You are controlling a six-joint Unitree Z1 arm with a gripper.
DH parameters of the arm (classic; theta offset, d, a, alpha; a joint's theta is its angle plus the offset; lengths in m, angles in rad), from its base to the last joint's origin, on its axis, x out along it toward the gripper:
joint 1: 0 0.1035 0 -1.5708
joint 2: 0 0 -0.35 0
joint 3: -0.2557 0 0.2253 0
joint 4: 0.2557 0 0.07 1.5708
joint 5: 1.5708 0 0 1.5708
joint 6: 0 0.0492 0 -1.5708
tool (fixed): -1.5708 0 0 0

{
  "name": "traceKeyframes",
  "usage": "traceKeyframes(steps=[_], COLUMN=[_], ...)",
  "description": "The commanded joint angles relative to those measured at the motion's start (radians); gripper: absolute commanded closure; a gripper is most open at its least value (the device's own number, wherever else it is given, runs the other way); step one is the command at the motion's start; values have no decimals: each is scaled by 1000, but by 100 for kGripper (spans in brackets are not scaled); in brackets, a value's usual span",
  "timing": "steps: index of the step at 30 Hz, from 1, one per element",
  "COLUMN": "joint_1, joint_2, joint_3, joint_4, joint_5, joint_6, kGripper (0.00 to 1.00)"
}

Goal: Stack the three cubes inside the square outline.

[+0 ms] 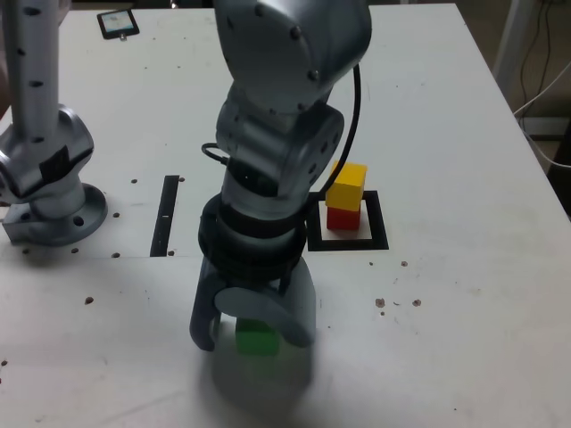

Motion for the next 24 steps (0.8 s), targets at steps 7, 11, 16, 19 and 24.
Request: traceKeyframes(steps=[7, 11, 16, 19, 24], joint_1=[11, 11, 12, 12, 12], joint_2=[11, 9, 1, -1, -5], joint_3=[1, 0, 6, 8, 7], joint_4=[-7, -19, -27, -32, -41], joint_5=[-8, -9, -11, -8, 9], joint_6=[11, 14, 12, 11, 11], kGripper=[51, 63, 73, 77, 85])
